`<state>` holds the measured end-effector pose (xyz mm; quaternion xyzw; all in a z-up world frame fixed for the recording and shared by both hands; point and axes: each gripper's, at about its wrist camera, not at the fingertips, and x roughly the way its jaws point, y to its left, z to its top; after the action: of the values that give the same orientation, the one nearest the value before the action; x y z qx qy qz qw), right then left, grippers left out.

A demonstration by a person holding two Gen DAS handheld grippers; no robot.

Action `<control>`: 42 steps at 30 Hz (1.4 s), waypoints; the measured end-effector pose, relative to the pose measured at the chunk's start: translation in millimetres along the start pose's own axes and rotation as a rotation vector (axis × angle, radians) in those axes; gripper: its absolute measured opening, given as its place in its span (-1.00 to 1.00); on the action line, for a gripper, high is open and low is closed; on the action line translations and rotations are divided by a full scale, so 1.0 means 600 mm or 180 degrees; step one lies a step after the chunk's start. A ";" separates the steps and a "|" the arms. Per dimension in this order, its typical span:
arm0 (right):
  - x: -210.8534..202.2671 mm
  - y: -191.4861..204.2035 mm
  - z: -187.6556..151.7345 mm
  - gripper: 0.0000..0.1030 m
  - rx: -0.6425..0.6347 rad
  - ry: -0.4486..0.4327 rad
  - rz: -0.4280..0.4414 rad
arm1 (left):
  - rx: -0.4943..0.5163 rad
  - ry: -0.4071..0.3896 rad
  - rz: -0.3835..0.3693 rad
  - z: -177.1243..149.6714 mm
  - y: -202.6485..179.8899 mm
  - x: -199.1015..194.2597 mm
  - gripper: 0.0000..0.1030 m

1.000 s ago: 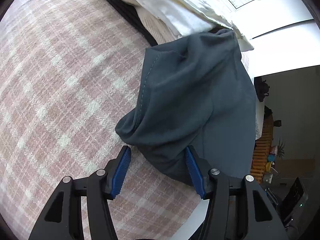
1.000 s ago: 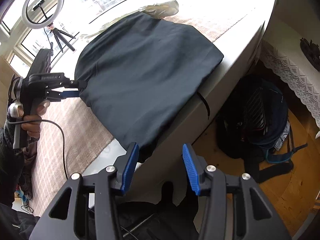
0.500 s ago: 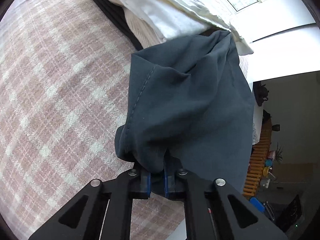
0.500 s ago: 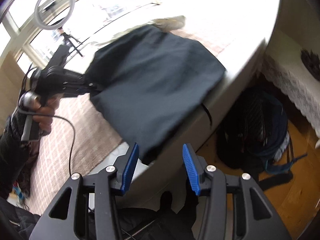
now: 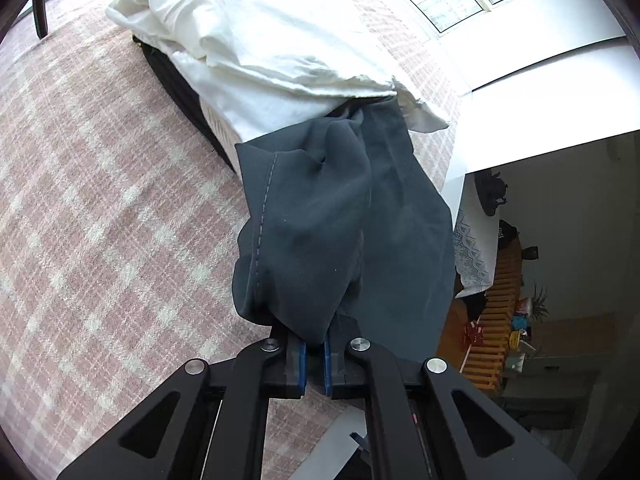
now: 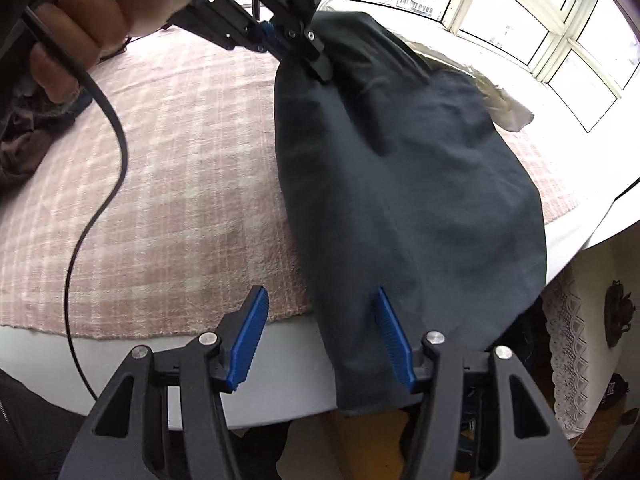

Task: Fold clothes

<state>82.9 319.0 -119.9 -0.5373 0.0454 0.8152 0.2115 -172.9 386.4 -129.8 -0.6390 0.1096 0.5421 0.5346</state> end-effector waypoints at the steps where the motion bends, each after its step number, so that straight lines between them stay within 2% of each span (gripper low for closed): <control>1: 0.007 -0.001 0.002 0.06 0.0032 0.0021 -0.0060 | 0.0007 -0.0007 -0.0006 -0.002 0.002 -0.008 -0.92; 4: 0.027 -0.010 0.004 0.06 0.0159 0.0115 -0.0171 | 0.0071 -0.0023 -0.0021 0.013 -0.023 0.016 -0.92; 6: 0.035 -0.018 0.004 -0.06 0.0231 0.0134 -0.0150 | 0.0108 -0.0028 -0.0022 0.011 -0.011 -0.009 -0.92; 7: 0.039 -0.022 0.003 -0.40 0.0274 0.0161 -0.0146 | 0.0117 -0.0020 -0.0028 0.009 -0.008 -0.016 -0.92; 8: 0.042 -0.028 0.003 -0.63 0.0327 0.0191 -0.0113 | 0.0142 -0.0013 -0.0029 0.007 -0.008 -0.016 -0.92; 11: 0.033 -0.052 0.003 -0.85 0.0475 0.0156 0.0016 | 0.0165 -0.0017 -0.0008 0.002 0.001 -0.023 -0.93; 15: -0.025 -0.082 0.017 -0.88 0.0456 0.0037 0.0051 | 0.0203 -0.0029 -0.0027 0.002 -0.007 -0.037 -0.93; 18: -0.092 -0.117 0.038 -0.88 0.0421 -0.0105 0.0081 | 0.0366 -0.0088 -0.0048 0.009 -0.038 -0.067 -0.93; 22: -0.161 -0.193 0.074 -0.88 0.0530 -0.0223 0.0219 | 0.0714 -0.0185 0.0016 0.036 -0.118 -0.097 -0.93; 27: -0.202 -0.302 0.121 -0.88 0.0750 -0.0289 0.0396 | 0.0969 -0.0208 0.0157 0.117 -0.239 -0.090 -0.93; 33: -0.275 -0.435 0.169 -0.89 0.0834 -0.0496 0.0204 | 0.1461 -0.0294 0.0362 0.230 -0.434 -0.067 -0.93; 37: -0.342 -0.516 0.219 -0.89 0.0802 -0.0743 -0.0115 | 0.1759 -0.0388 0.0410 0.300 -0.549 -0.052 -0.92; 39: -0.359 -0.552 0.260 -0.89 0.0758 -0.0856 -0.0252 | 0.1795 -0.0481 0.0390 0.336 -0.586 -0.050 -0.93; 42: -0.379 -0.564 0.317 -0.89 0.0603 -0.0992 -0.0403 | 0.1752 -0.0656 0.0391 0.383 -0.595 -0.077 -0.93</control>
<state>128.9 615.8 215.0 -0.3841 0.0547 0.8657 0.3164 -66.1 695.0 145.8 -0.4038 0.2360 0.5854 0.6623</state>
